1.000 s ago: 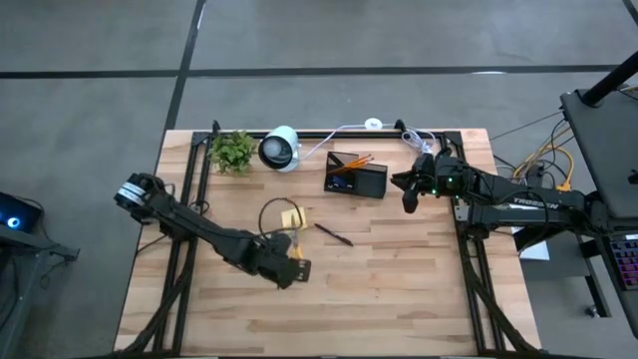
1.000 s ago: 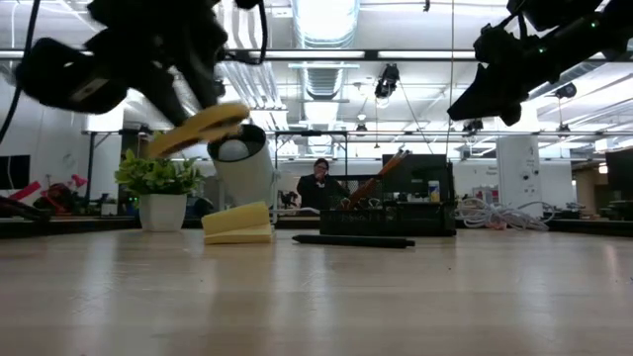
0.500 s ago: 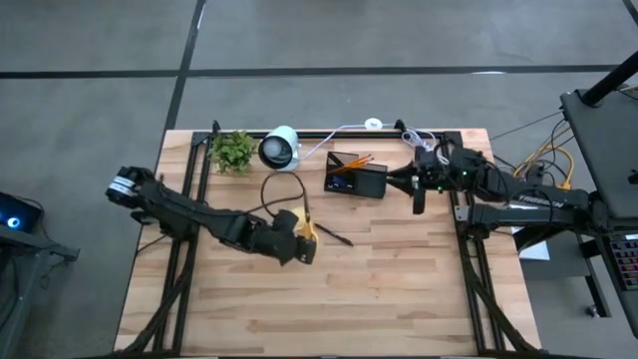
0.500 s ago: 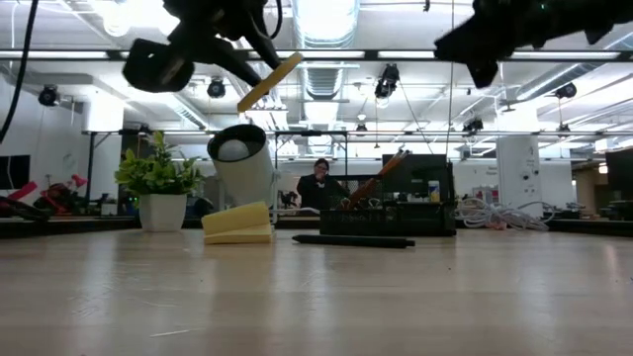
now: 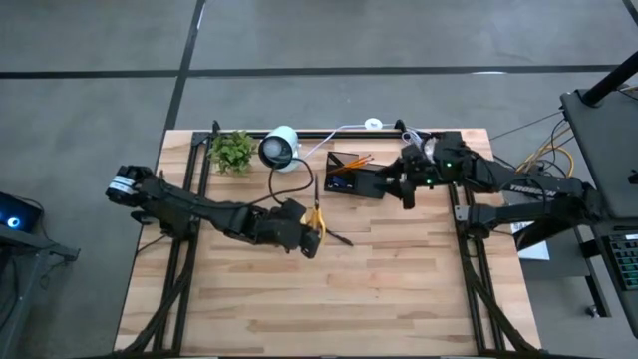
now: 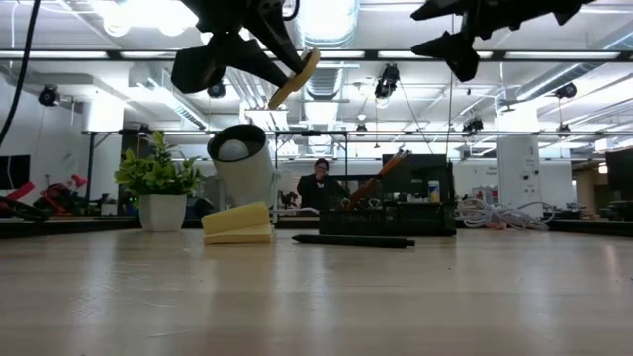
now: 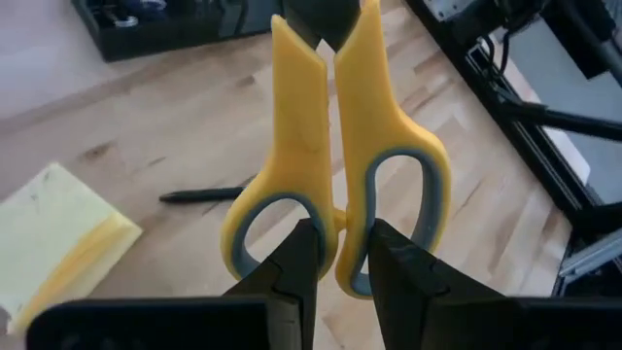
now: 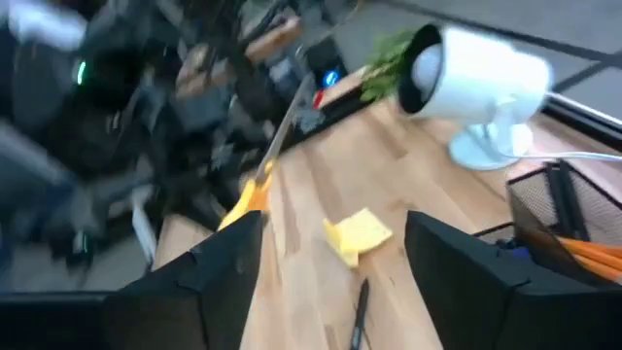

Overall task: Pick and place office supplies into organizer
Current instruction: Put the scissors into the desk organizer

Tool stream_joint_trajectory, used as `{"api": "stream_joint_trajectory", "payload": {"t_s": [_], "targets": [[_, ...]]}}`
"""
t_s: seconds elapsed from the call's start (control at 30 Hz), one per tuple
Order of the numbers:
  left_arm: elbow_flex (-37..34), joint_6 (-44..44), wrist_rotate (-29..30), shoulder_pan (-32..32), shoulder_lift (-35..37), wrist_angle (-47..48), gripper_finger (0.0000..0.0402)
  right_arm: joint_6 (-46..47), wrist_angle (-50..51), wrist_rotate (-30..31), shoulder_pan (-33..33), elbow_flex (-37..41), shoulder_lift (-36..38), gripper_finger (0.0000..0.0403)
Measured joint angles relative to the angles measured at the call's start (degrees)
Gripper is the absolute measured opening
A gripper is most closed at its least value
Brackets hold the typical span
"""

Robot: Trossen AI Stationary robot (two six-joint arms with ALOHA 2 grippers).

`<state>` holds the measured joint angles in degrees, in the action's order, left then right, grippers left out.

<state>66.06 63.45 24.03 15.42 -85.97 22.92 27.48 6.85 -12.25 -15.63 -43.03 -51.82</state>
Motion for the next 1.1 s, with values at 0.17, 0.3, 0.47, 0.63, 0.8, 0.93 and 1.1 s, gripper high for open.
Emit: {"api": "stream_joint_trajectory", "payload": {"t_s": [0.17,0.3,0.47,0.63,0.8,0.93,1.1], "targets": [[0.0,-1.39,-4.53,-1.04,0.0,-0.06,0.0054,-13.56,4.14,-3.06,3.29,-3.9,-3.68,0.0251],[0.0,-1.08,-7.05,-1.2,0.0,-0.34,0.0054,-29.92,6.69,-3.02,8.04,-7.66,-6.31,0.0246],[-0.02,-0.81,-11.86,-1.7,0.0,-2.29,0.0054,-52.27,10.19,-1.78,14.78,-12.54,-10.51,0.0242],[-0.02,-0.55,-17.99,-2.89,0.0,-6.43,0.0054,-67.18,13.22,9.58,20.44,-16.67,-15.96,0.024],[-0.02,2.28,-23.42,-4.6,0.0,-7.46,0.0054,-74.21,15.96,15.59,23.5,-20.91,-21.37,0.0235],[-0.02,3.77,-24.4,-5.21,0.0,-7.54,0.0054,-76.58,18.7,17.81,25.32,-24.36,-25.2,0.023],[-0.02,5.37,-25.67,-5.7,-0.02,-7.88,0.0054,-80.93,20.52,22.81,27.13,-26.84,-28.92,0.0224]]}}
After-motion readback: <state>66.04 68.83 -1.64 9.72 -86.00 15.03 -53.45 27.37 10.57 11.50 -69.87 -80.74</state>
